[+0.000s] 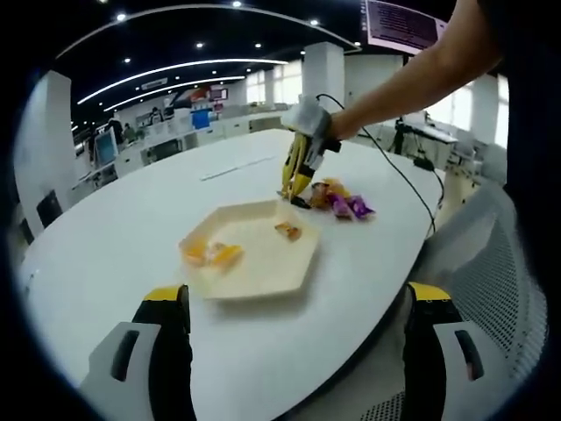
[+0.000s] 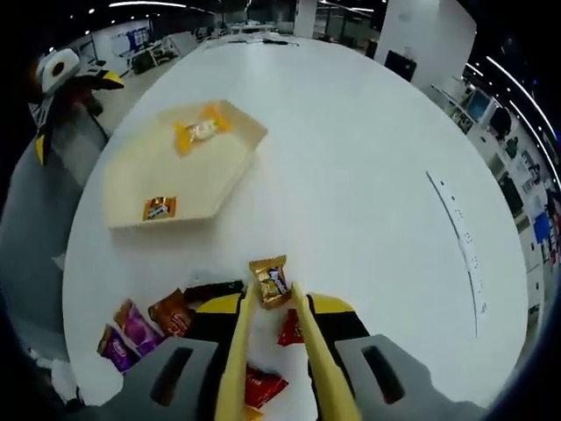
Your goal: Place the target food into the container with the food tongs after gripping and lifting it, then release it inside without dropping or visibly crushing the food.
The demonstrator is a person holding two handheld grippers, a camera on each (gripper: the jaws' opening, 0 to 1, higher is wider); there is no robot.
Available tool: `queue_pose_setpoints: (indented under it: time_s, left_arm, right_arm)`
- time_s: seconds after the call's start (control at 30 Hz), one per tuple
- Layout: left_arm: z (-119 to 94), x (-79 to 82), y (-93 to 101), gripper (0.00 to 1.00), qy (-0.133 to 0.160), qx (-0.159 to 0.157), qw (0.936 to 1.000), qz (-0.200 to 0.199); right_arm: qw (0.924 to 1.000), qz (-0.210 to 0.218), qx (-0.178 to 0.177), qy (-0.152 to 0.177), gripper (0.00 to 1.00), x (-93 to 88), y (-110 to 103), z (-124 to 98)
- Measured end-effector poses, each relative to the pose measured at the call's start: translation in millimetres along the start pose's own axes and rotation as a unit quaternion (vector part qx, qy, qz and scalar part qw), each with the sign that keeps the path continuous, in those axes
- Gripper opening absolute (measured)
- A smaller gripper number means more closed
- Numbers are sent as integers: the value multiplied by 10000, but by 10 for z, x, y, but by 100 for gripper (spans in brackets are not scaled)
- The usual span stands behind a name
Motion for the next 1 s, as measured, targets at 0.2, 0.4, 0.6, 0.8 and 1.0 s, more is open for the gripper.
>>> queue_pose_setpoints:
  time_s: [0.2, 0.4, 0.6, 0.8, 1.0]
  left_arm:
    - [2, 2, 2, 97, 3, 0, 10000, -9]
    - [2, 7, 2, 97, 3, -5, 10000, -28]
    - [6, 3, -2, 97, -11, 6, 10000, -35]
    - [11, -3, -5, 97, -26, 7, 10000, -44]
    - [15, -5, -5, 97, -25, 4, 10000, -50]
  right_arm:
    - [10000, -75, -33, 39, 29, 38, 0, -3]
    - [9996, -268, -97, 41, 29, 87, -2, 37]
    - [9994, -203, -163, 223, 28, 164, 58, 20]
    - [9993, -373, -48, 38, 28, 147, 52, 108]
    - [9998, 163, -55, -83, 22, 121, 51, 97]
Point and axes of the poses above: the point that each gripper's makers call its tool centre point, and the gripper's own axes: z roughly forward along the fingers, y roughly to its right, x roughly out of its top, the point moved 9 cm from there along -z, roughly backward along the fingers, and after that the axes turned 7 degrees about z, right-handed, at the moved point
